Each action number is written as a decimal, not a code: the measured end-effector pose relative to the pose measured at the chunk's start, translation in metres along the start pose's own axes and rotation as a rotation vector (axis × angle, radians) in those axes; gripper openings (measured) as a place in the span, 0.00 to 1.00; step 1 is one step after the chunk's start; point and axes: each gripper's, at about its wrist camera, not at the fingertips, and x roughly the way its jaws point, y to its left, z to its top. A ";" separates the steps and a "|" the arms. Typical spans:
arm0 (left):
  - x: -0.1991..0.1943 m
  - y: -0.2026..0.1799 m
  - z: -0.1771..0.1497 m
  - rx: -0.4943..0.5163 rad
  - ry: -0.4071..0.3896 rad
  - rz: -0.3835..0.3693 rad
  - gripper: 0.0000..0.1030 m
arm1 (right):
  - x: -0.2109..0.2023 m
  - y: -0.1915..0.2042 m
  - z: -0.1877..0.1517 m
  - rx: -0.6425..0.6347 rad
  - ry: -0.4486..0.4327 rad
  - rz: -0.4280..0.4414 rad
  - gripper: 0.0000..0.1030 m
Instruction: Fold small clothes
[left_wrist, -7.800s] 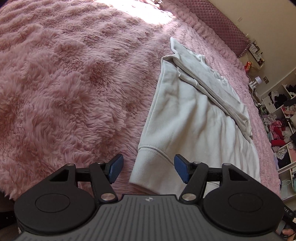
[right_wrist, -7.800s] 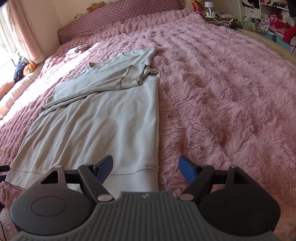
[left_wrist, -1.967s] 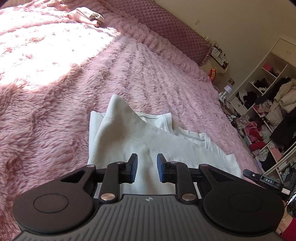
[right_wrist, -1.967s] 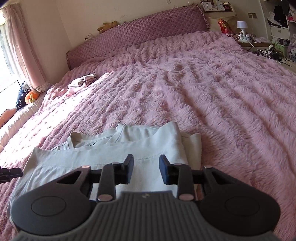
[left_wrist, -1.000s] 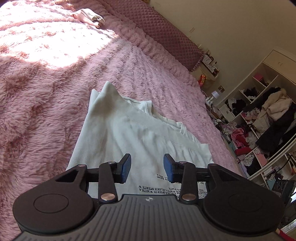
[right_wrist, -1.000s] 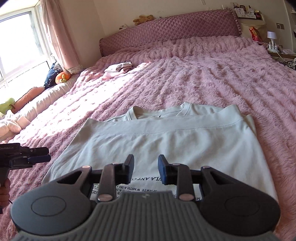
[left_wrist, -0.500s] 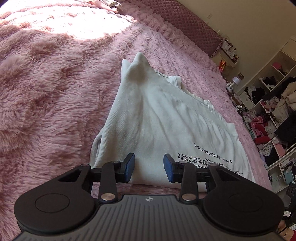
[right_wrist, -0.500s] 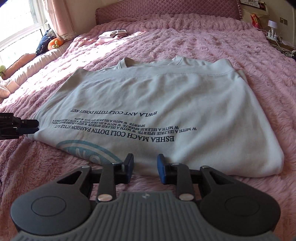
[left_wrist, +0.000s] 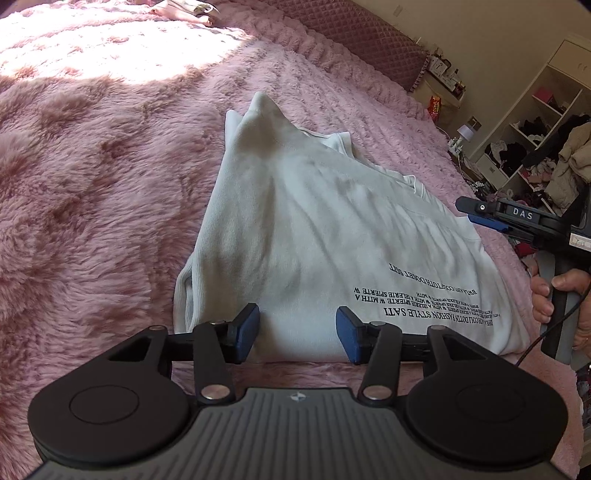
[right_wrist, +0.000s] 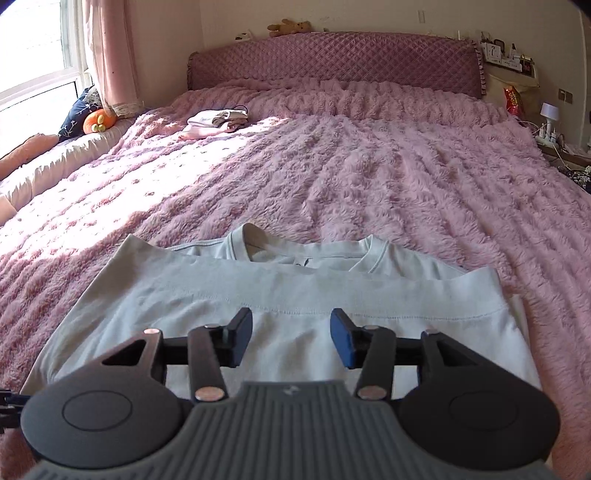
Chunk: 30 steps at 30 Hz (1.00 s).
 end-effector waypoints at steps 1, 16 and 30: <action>0.001 -0.001 0.000 0.003 0.002 0.002 0.57 | 0.017 -0.003 0.010 0.035 0.000 -0.024 0.43; 0.008 -0.011 -0.003 0.068 0.013 -0.014 0.83 | 0.150 0.010 0.047 -0.088 0.078 -0.212 0.45; 0.005 -0.004 0.006 -0.037 0.033 -0.034 0.83 | 0.093 0.019 -0.004 -0.180 0.120 -0.127 0.45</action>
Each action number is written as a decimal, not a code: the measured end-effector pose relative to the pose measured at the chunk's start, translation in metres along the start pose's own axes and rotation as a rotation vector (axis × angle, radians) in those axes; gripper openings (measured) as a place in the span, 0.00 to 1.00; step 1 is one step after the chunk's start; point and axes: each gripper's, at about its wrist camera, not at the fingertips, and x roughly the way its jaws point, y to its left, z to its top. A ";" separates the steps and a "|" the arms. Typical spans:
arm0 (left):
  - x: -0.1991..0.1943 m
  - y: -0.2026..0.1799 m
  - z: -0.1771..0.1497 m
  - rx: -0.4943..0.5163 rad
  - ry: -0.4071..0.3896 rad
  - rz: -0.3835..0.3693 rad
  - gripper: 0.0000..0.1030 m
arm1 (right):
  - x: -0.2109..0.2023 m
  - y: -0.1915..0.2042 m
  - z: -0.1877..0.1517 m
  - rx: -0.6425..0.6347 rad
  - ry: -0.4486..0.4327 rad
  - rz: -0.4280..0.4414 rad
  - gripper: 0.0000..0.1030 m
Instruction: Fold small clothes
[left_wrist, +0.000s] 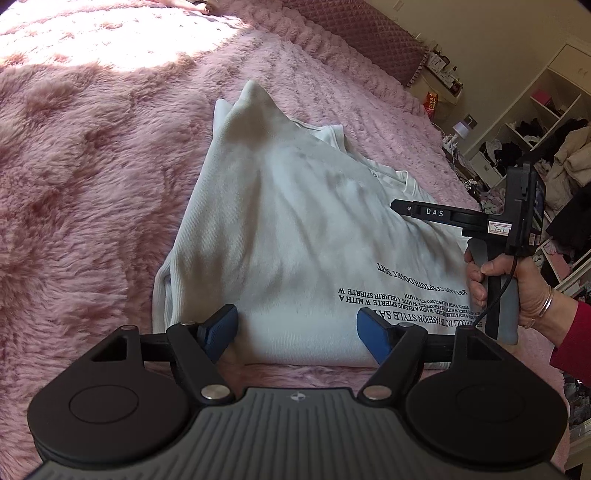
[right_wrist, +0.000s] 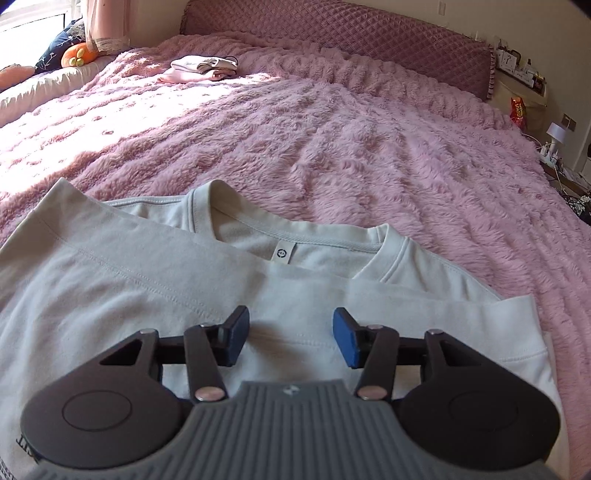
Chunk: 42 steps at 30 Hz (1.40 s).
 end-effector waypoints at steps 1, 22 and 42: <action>0.000 0.000 0.000 -0.003 0.002 0.004 0.83 | -0.010 0.003 -0.010 -0.021 0.014 0.011 0.45; -0.010 -0.007 -0.005 -0.042 0.049 0.042 0.82 | -0.144 0.037 -0.126 -0.096 0.066 0.083 0.46; -0.049 0.037 0.051 -0.145 -0.063 -0.005 0.78 | -0.185 0.147 -0.120 -0.308 -0.123 0.176 0.51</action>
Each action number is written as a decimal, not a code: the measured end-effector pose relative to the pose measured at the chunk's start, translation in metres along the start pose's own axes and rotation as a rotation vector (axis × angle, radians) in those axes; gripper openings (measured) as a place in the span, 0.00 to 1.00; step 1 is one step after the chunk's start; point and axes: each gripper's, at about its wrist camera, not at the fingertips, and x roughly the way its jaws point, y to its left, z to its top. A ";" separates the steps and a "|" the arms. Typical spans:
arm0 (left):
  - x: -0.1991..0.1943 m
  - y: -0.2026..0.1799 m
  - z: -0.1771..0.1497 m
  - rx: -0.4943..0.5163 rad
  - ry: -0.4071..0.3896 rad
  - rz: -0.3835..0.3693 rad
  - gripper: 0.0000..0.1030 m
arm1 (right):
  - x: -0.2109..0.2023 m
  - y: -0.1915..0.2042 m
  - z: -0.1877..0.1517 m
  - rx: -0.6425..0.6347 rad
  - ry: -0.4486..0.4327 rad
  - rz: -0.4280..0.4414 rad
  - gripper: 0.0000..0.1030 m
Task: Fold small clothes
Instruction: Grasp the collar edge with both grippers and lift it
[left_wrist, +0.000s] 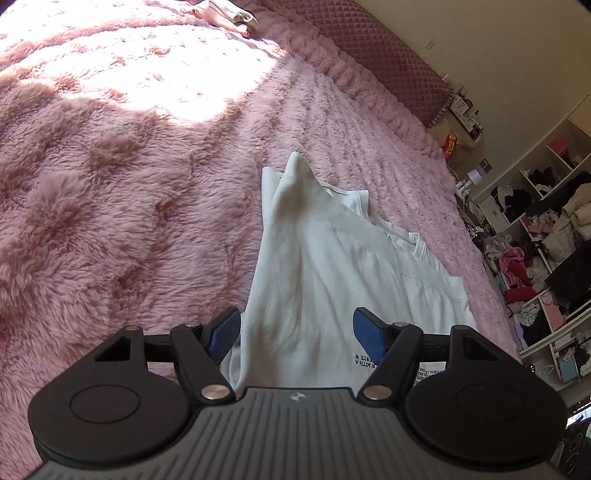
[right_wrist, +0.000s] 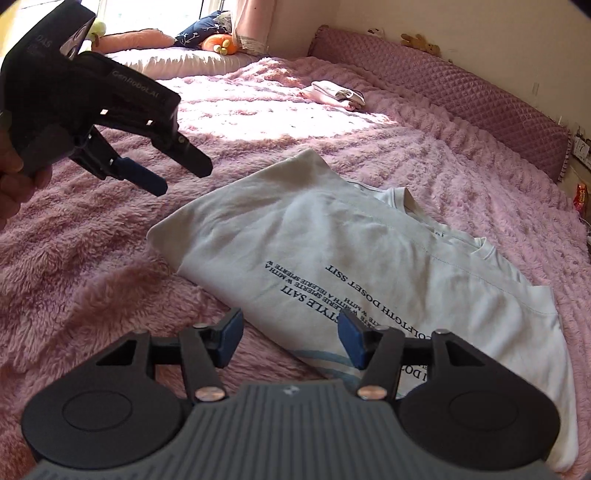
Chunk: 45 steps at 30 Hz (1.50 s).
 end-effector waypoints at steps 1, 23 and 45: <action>0.003 0.004 0.004 -0.018 0.000 -0.014 0.78 | 0.004 0.014 0.003 -0.052 -0.016 -0.013 0.51; 0.115 0.051 0.058 -0.192 0.097 -0.144 0.79 | 0.077 0.141 0.017 -0.564 -0.142 -0.217 0.56; 0.173 0.029 0.098 -0.114 0.111 -0.092 0.58 | 0.115 0.132 0.033 -0.488 -0.203 -0.245 0.31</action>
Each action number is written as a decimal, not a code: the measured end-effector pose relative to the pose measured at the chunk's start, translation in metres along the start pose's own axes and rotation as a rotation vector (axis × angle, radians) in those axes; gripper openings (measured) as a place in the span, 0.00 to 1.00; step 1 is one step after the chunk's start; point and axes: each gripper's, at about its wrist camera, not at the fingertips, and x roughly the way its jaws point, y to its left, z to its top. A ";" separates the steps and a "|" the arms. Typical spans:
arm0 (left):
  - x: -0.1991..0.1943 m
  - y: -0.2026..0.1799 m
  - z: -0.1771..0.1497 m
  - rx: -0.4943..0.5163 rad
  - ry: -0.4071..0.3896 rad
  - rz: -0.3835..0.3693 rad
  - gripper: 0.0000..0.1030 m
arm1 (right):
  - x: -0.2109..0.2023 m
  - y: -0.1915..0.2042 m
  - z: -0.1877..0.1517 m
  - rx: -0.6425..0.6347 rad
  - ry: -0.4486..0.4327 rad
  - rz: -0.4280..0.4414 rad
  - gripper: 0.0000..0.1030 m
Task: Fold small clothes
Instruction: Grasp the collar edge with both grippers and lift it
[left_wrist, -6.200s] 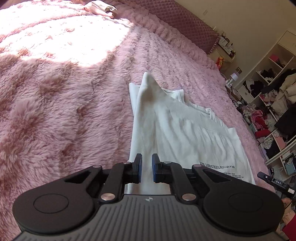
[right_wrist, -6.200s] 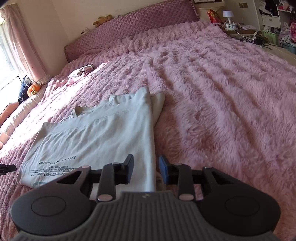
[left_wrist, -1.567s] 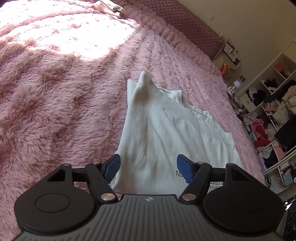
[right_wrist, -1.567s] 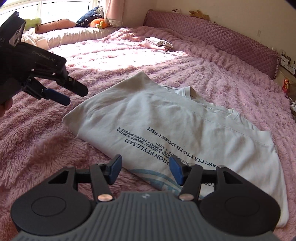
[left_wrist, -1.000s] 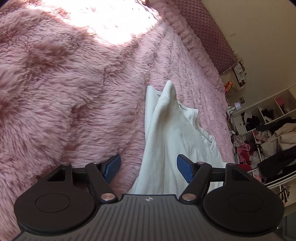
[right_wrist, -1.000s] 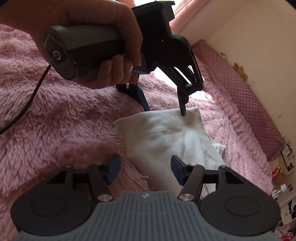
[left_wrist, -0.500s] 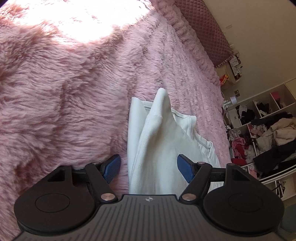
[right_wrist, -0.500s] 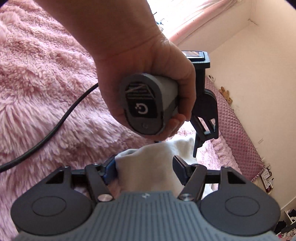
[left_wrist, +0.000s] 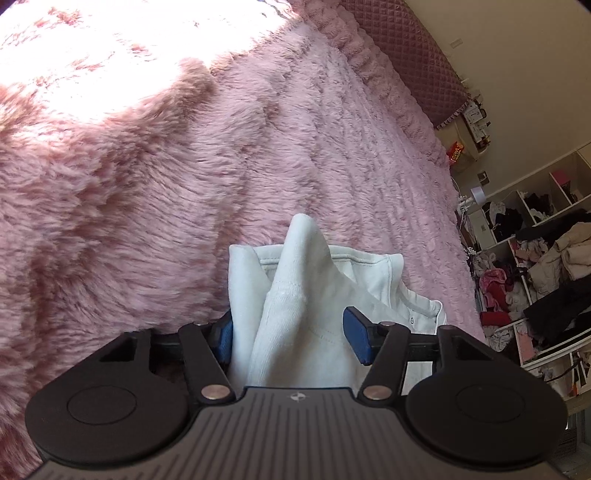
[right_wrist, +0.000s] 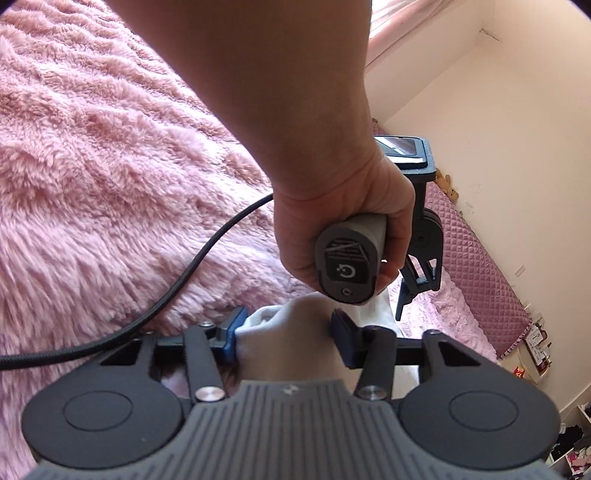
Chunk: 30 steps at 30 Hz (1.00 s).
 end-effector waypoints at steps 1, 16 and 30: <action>-0.001 0.000 0.000 -0.009 -0.001 0.005 0.53 | -0.001 0.000 0.000 0.001 0.002 0.005 0.26; -0.013 0.002 0.004 -0.110 -0.041 -0.022 0.22 | -0.013 -0.031 0.006 0.101 0.018 0.037 0.10; -0.026 -0.055 0.010 -0.133 -0.084 -0.111 0.16 | -0.051 -0.104 -0.005 0.333 0.000 -0.037 0.03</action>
